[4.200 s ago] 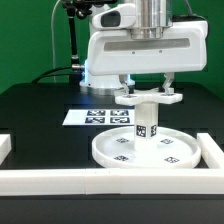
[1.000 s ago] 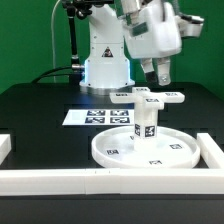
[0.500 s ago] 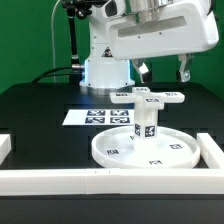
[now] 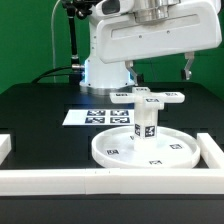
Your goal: Assemble round table
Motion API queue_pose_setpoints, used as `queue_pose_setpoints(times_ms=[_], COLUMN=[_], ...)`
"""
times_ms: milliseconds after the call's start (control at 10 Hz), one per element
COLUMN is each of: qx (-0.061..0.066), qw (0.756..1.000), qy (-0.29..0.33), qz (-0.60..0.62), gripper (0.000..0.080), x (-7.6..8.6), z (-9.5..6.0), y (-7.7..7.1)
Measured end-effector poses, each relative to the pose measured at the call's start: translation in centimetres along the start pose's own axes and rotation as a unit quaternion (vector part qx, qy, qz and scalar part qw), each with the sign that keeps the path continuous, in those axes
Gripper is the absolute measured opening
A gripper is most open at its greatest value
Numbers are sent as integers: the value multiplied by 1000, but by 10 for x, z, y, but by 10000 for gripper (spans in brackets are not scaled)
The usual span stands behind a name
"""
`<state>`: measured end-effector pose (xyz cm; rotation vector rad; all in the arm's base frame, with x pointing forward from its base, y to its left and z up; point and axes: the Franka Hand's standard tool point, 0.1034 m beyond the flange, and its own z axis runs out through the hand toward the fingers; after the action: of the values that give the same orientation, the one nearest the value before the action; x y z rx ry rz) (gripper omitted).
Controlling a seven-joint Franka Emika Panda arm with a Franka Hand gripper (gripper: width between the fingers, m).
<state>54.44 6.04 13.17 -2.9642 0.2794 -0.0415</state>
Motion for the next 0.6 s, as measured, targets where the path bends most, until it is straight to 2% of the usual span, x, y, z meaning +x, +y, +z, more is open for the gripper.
queue_pose_setpoints(times_ms=[100,600], qx=[-19,-19], qw=[996,965], qy=[-2,-6], qz=[-85,-261], gripper=[649,649], x=[2,2], z=[-1,-1], y=[0,5])
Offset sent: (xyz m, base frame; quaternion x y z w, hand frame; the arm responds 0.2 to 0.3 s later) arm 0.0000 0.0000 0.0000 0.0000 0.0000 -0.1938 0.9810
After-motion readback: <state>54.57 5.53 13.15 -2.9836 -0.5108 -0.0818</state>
